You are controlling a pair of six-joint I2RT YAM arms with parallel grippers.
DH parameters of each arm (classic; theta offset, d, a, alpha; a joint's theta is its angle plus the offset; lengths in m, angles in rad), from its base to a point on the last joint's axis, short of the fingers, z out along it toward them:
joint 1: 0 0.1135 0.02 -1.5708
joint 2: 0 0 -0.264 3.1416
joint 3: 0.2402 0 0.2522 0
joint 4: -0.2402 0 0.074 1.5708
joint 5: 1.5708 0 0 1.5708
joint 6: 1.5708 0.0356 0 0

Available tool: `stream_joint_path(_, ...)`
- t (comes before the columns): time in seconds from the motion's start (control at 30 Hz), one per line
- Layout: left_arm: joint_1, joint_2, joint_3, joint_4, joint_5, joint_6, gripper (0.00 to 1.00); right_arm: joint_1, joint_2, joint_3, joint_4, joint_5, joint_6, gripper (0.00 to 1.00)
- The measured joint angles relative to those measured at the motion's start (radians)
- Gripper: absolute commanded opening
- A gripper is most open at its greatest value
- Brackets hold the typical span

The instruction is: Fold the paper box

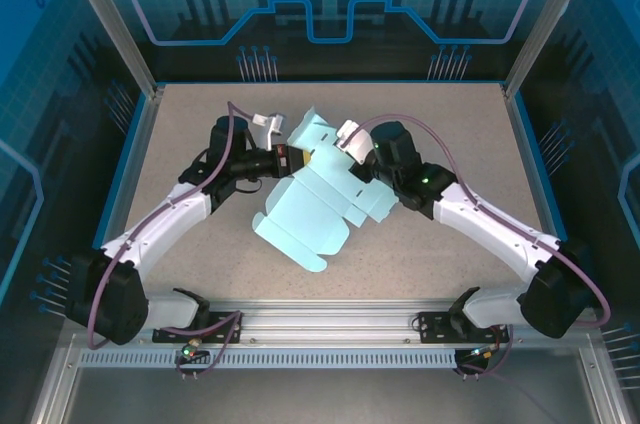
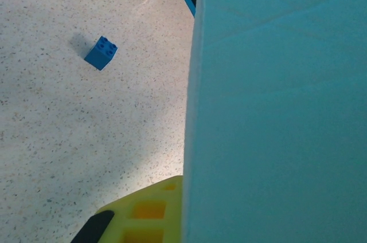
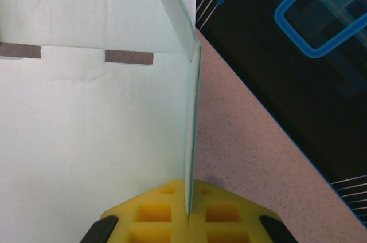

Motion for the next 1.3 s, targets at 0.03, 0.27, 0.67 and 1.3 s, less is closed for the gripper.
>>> stream_joint_path(0.03, -0.001, 0.0, -0.008, 0.005, 0.0, 0.003, 0.0, -0.013, 0.0, 0.009, -0.026, -0.034, 0.001, 0.0)
stream_joint_path(0.27, -0.005, 0.003, -0.075, 0.09, -0.031, 0.019, 0.19, -0.125, 0.034, 0.091, -0.177, -0.292, 0.054, 0.0)
stream_joint_path(0.67, 0.02, 0.15, -0.178, 0.142, -0.199, -0.032, 0.64, -0.245, 0.212, 0.094, -0.296, -0.523, 0.163, 0.0)
stream_joint_path(1.3, -0.265, -0.015, -0.307, 0.154, -0.394, -0.07, 0.46, -0.259, 0.391, 0.216, -0.428, -0.396, 0.268, 0.0)
